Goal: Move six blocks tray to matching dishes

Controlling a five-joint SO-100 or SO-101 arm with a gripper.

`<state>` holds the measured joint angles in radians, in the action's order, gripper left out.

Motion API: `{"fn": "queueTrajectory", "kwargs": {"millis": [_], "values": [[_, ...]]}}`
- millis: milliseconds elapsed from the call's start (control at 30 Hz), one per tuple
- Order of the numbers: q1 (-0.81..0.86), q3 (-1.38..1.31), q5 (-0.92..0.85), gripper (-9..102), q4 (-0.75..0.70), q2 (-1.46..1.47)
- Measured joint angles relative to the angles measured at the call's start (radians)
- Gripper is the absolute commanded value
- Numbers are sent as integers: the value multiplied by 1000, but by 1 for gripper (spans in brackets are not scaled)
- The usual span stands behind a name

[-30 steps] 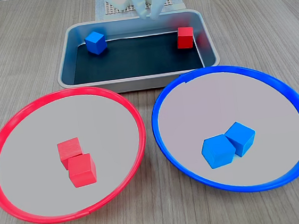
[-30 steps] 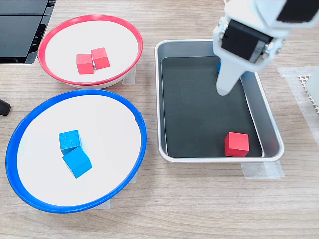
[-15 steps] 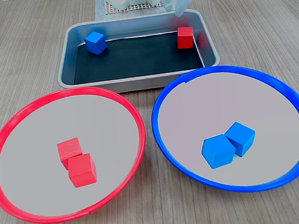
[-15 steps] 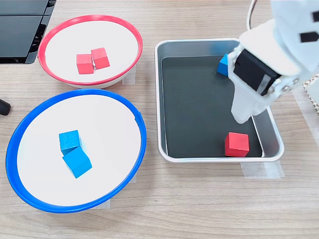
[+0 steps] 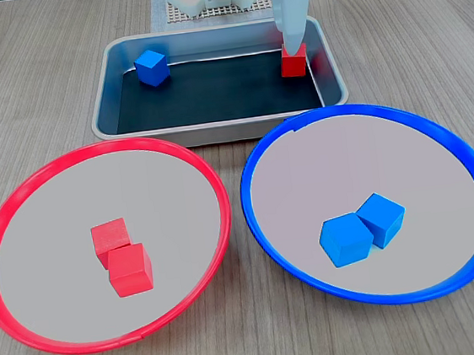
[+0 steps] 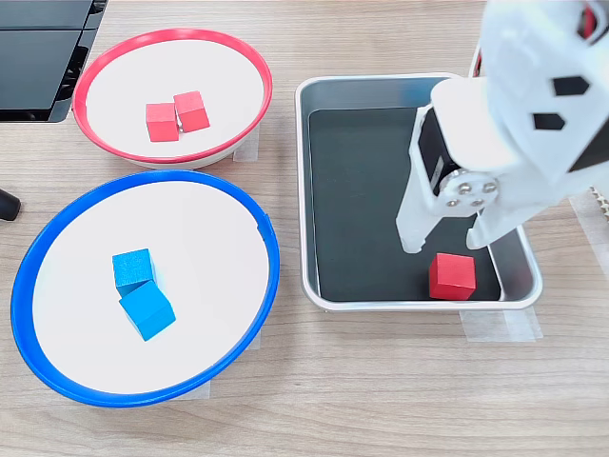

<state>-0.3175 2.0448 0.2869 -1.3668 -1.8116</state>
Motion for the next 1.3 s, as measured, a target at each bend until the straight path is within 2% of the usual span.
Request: {"fn": "queueTrajectory", "kwargs": {"millis": [267,700,833,933,967,1100,1167,1233,1300], "values": [[-34,21,2,17,-17,26],[-41,54,2,13,81,130],[-41,54,2,10,101,167],[-41,43,2,0,115,181],[-41,37,-2,0,115,181],[-15,0,-57,0,101,181],[35,-54,-129,0,34,178],[118,-133,-265,0,-61,156],[265,-253,-400,0,-57,153]]}}
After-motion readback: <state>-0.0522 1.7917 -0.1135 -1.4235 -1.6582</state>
